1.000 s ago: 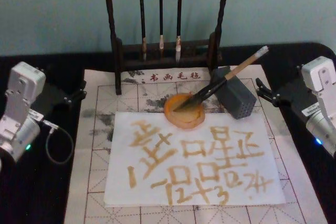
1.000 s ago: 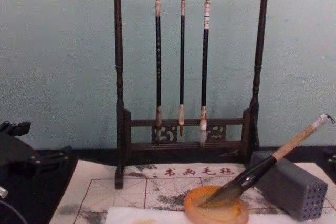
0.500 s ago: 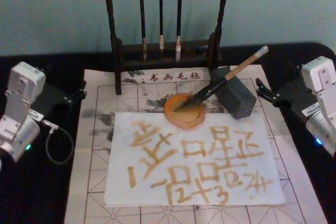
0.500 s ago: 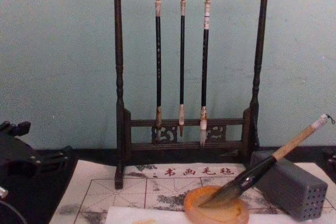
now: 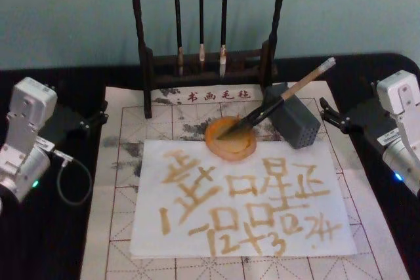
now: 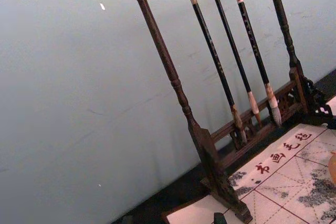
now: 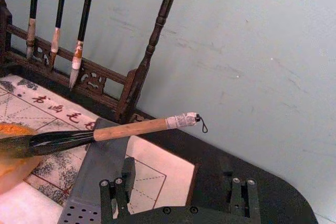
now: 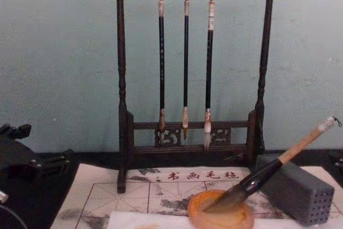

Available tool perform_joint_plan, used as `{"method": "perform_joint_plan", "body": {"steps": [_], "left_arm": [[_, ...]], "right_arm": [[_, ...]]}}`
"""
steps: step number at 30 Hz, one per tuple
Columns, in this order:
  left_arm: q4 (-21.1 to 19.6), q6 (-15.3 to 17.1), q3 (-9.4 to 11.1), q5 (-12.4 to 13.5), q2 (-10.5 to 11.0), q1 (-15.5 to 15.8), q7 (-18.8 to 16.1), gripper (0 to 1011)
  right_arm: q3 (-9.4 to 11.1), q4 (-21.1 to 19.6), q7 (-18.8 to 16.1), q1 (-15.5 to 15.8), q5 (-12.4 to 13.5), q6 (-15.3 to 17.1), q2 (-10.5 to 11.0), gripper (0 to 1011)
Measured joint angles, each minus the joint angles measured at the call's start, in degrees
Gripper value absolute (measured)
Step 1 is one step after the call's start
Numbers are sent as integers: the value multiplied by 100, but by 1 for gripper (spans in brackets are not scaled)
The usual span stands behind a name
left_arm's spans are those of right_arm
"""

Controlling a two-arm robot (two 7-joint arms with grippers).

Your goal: Pick up the brush from the inkstone, write on the paper, then place the brush back to its original position.

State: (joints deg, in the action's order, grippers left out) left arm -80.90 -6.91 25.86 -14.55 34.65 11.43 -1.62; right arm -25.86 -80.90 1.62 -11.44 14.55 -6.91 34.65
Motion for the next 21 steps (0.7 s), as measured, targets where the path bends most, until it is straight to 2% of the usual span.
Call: {"method": "perform_joint_plan", "body": {"steps": [14,18,21], "left_arm": [[0,0,0,0,0,0,0,1001],[0,0,0,0,0,0,0,1001],[0,0,0,0,0,0,0,1001]], "right_arm": [[26,-3,-36,11,20,6,-8,1000],[132,-25,-184,53,186,66,-49,1000],[277,-76,-377,103,484,215,-115,1000]]}}
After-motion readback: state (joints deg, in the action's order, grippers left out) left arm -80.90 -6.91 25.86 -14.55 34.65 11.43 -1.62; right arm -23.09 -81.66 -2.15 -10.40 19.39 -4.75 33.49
